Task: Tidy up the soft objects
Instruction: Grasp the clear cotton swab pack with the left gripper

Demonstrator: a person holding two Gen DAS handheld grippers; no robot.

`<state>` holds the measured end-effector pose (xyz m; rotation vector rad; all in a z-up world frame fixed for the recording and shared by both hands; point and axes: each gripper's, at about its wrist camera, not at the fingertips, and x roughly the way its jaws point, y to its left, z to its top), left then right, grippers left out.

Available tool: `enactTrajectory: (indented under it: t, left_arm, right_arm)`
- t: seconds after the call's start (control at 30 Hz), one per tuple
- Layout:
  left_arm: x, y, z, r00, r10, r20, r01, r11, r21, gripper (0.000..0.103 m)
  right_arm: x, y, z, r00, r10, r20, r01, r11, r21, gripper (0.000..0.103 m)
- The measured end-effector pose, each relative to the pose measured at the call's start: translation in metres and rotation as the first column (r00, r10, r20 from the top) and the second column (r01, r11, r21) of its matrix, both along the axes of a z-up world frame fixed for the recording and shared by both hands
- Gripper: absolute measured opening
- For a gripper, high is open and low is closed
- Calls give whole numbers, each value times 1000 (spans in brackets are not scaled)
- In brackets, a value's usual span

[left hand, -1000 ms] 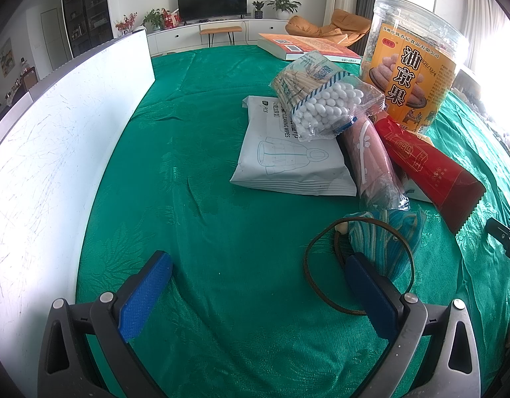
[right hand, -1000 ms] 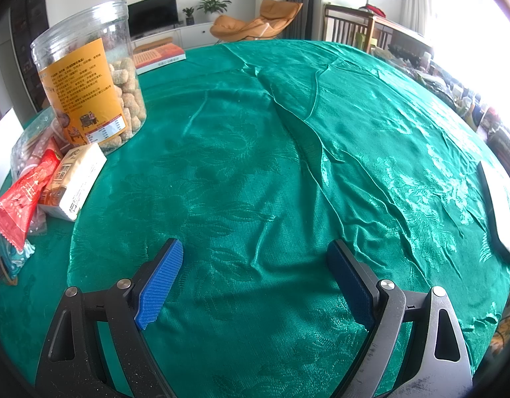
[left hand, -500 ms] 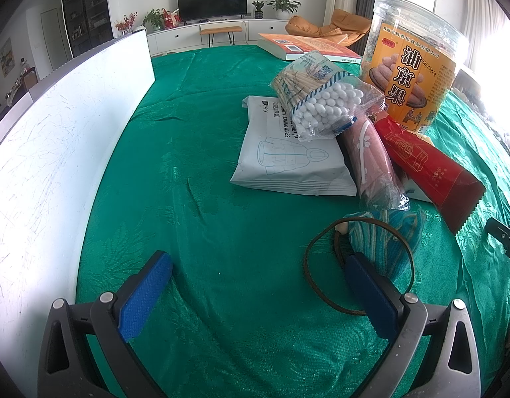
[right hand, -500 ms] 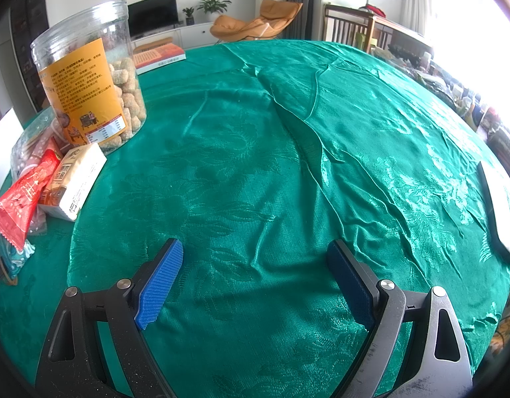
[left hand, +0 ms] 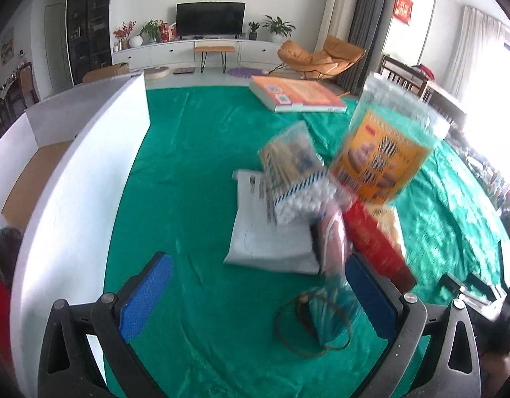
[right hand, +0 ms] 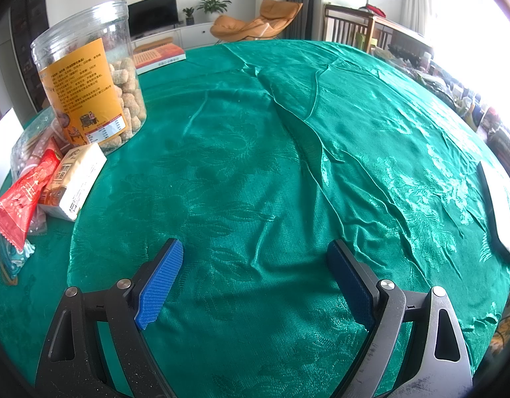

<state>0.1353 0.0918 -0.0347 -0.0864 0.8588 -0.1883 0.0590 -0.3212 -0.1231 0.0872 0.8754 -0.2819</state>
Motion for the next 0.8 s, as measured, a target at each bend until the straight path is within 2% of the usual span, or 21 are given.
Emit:
enactTrajectory:
  t: [0.07, 0.1, 0.17, 0.27, 0.33, 0.37, 0.4, 0.47, 0.53, 0.57, 0.7, 0.8]
  left_arm:
    - [29, -4, 11, 1000, 6, -27, -6, 1000, -30, 103]
    - [46, -7, 12, 998, 9, -66, -12, 999, -44, 103]
    - [76, -16, 5, 990, 21, -136, -27, 999, -41, 102]
    - [104, -30, -7, 985, 32, -171, -37, 999, -23, 101]
    - [118, -37, -23, 969, 12, -248, -28, 998, -61, 101]
    - [123, -40, -32, 953, -4, -302, -24, 996, -89, 87]
    - [125, -39, -38, 946, -12, -324, -27, 993, -116, 62]
    - [120, -30, -29, 959, 8, -283, -55, 986, -160, 42]
    - [108, -12, -19, 964, 26, -266, -97, 962, -257, 37]
    - [99, -4, -11, 969, 39, -242, -105, 958, -267, 37]
    - [56, 16, 10, 980, 44, -195, -84, 976, -199, 37]
    - [16, 25, 5, 977, 60, -202, -80, 993, -92, 37]
  right_arm:
    - [0, -1, 0, 1000, 0, 0, 0, 1000, 0, 91]
    - [0, -1, 0, 1000, 0, 0, 0, 1000, 0, 91]
    - [1, -2, 0, 1000, 0, 0, 0, 1000, 0, 91]
    - [1, -2, 0, 1000, 0, 0, 0, 1000, 0, 91]
    - [0, 0, 0, 1000, 0, 0, 0, 1000, 0, 91]
    - [0, 0, 0, 1000, 0, 0, 0, 1000, 0, 91]
    - [0, 0, 0, 1000, 0, 0, 0, 1000, 0, 91]
    - [0, 0, 0, 1000, 0, 0, 0, 1000, 0, 91]
    - [0, 0, 0, 1000, 0, 0, 0, 1000, 0, 91]
    - [1, 0, 0, 1000, 0, 0, 0, 1000, 0, 91]
    - [0, 0, 0, 1000, 0, 0, 0, 1000, 0, 91]
    - [0, 0, 0, 1000, 0, 0, 0, 1000, 0, 91]
